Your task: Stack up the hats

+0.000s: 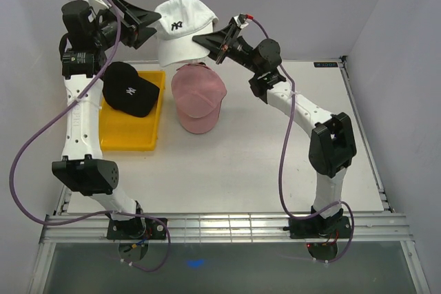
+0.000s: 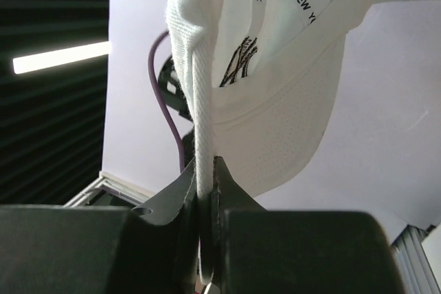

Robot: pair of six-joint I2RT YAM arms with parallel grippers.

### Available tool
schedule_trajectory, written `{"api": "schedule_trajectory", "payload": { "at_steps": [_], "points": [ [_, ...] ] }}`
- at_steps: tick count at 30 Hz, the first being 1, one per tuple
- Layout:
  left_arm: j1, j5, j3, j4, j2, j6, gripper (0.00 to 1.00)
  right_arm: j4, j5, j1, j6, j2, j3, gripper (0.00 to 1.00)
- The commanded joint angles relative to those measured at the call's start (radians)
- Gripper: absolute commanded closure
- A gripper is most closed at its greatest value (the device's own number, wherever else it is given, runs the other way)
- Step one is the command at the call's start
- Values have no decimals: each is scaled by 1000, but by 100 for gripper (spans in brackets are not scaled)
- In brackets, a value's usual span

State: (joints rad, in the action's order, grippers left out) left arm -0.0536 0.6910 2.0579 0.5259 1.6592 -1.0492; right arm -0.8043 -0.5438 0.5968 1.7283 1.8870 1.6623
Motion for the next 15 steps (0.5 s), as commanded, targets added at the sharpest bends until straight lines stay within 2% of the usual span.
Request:
{"api": "schedule_trajectory", "payload": {
  "at_steps": [1, 5, 9, 12, 15],
  "points": [
    [-8, -51, -69, -23, -87, 35, 29, -133, 97, -26, 123, 53, 109, 92],
    [-35, -68, -281, -110, -220, 25, 27, -139, 130, -57, 143, 83, 113, 92],
    [-34, -36, -398, -133, -237, 15, 25, -185, 140, -66, 168, 113, 119, 92],
    [-34, 10, -529, -295, -268, -66, 23, -194, 146, -66, 168, 119, 110, 92],
    [-31, 33, -579, -346, -271, -103, 22, -223, 154, -65, 180, 129, 97, 92]
  ]
}}
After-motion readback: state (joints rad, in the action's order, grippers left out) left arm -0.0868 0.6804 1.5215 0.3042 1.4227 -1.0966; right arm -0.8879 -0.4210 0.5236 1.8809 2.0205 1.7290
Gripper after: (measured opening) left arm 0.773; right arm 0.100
